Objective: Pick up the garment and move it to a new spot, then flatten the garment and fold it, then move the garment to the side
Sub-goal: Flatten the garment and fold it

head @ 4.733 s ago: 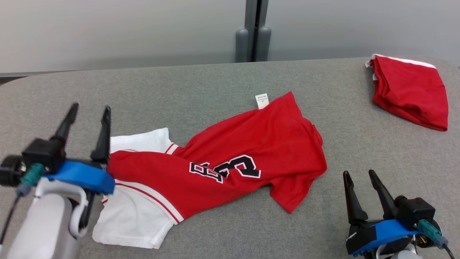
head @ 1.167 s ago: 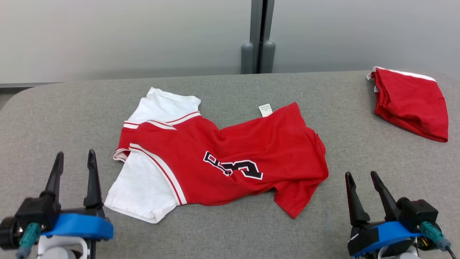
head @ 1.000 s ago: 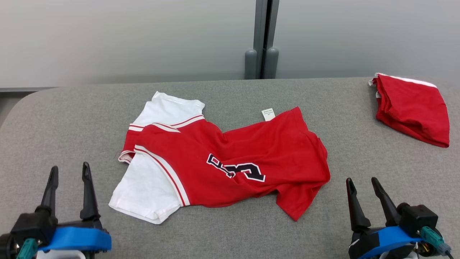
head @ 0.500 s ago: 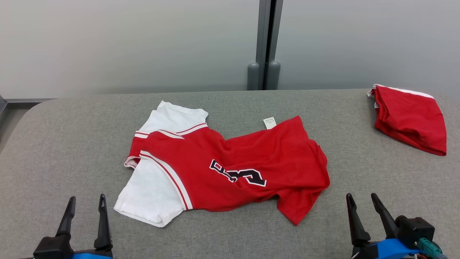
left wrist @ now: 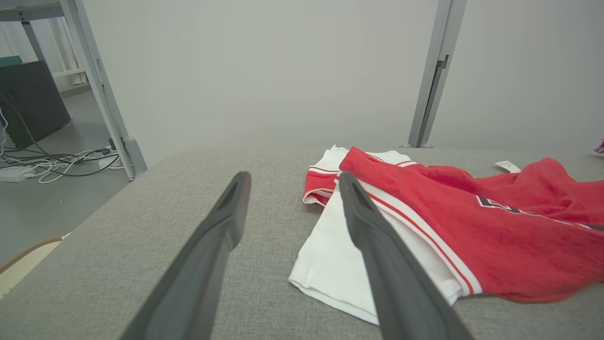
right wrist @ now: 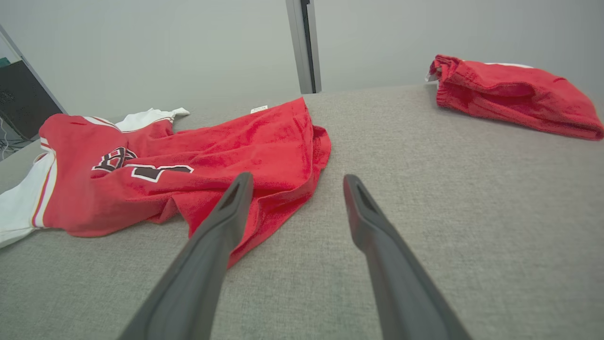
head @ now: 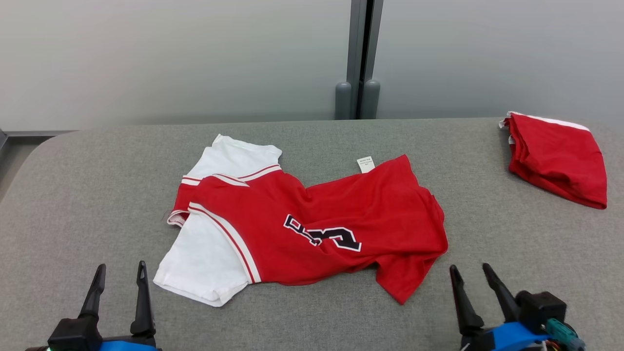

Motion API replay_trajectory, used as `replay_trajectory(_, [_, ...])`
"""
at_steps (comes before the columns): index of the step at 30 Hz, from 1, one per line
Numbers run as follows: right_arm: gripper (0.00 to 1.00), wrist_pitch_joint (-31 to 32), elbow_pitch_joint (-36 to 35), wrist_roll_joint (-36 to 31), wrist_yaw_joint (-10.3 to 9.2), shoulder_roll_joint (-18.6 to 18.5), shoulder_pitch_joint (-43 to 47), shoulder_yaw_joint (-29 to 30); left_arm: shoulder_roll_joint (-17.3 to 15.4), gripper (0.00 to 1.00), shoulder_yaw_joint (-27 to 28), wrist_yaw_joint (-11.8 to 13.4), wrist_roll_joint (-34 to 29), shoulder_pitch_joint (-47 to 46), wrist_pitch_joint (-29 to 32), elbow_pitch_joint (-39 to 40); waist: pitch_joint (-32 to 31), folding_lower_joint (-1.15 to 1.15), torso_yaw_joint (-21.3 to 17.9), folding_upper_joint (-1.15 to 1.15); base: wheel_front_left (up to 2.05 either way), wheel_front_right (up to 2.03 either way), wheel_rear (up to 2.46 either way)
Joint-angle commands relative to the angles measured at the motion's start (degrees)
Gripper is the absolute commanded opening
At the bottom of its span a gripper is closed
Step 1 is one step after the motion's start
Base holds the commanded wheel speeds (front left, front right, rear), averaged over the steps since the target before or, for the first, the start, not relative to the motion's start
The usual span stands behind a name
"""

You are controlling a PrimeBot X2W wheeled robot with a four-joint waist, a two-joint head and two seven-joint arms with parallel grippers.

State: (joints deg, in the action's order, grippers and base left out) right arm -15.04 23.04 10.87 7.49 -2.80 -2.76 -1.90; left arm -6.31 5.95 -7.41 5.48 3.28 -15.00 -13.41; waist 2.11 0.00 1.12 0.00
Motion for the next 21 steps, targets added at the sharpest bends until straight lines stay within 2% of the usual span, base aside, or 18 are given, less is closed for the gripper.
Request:
replay_trajectory(1, [1.00, -0.19, 0.73, 0.73, 0.01, -0.19, -1.55, -1.29, 0.08, 1.00, -0.27, -0.11, 0.01, -1.28, -0.24, 0.25, 0.40, 0.00, 0.21, 0.00, 0.00, 0.00, 0.00])
replay_trajectory(6, [1.00, -0.19, 5.19, 2.08, 0.01, -0.20, -4.96, -4.63, 0.29, 1.00, -0.59, -0.12, 0.13, -2.26, -0.24, 0.51, 1.66, 0.00, 0.94, 0.00, 0.00, 0.00, 0.00])
replay_trajectory(11, [1.00, -0.20, 14.42, 2.84, 0.01, -0.20, -8.41, -8.00, 0.29, 1.00, -1.23, -0.11, 0.31, -3.55, -0.23, 0.40, 3.00, 0.00, 2.03, 0.00, 0.00, 0.00, 0.00])
replay_trajectory(14, [1.00, -0.19, 17.51, 4.45, 0.01, -0.20, -10.62, -10.04, 0.30, 1.00, -1.32, -0.12, 0.43, -4.23, -0.24, 0.44, 3.68, 0.00, 2.35, 0.00, 0.00, 0.00, 0.00])
replay_trajectory(15, [0.73, -0.18, 18.62, 5.05, 0.01, -0.22, -10.91, -10.64, 0.29, 1.00, -1.29, -0.11, 0.45, -4.32, -0.24, 0.40, 3.87, 0.00, 2.38, 0.00, 0.00, 0.00, 0.00])
replay_trajectory(16, [0.40, -0.19, 19.43, 5.49, 0.01, -0.21, -11.37, -11.33, 0.29, 1.00, -1.29, -0.11, 0.44, -4.48, -0.24, 0.32, 4.00, 0.00, 2.39, 0.00, 0.00, 0.00, 0.00])
replay_trajectory(17, [0.00, -0.19, 19.93, 5.89, 0.01, -0.21, -12.00, -11.77, 0.27, 1.00, -1.28, -0.11, 0.41, -4.66, -0.24, 0.23, 4.12, 0.00, 2.39, 0.00, 0.00, 0.00, 0.00])
replay_trajectory(21, [0.00, -0.19, 21.12, 6.33, 0.01, -0.21, -13.13, -11.93, 0.26, 1.00, -0.78, -0.11, 0.44, -4.73, -0.24, 0.04, 3.99, 0.00, 1.84, 0.00, 0.00, 0.00, 0.00])
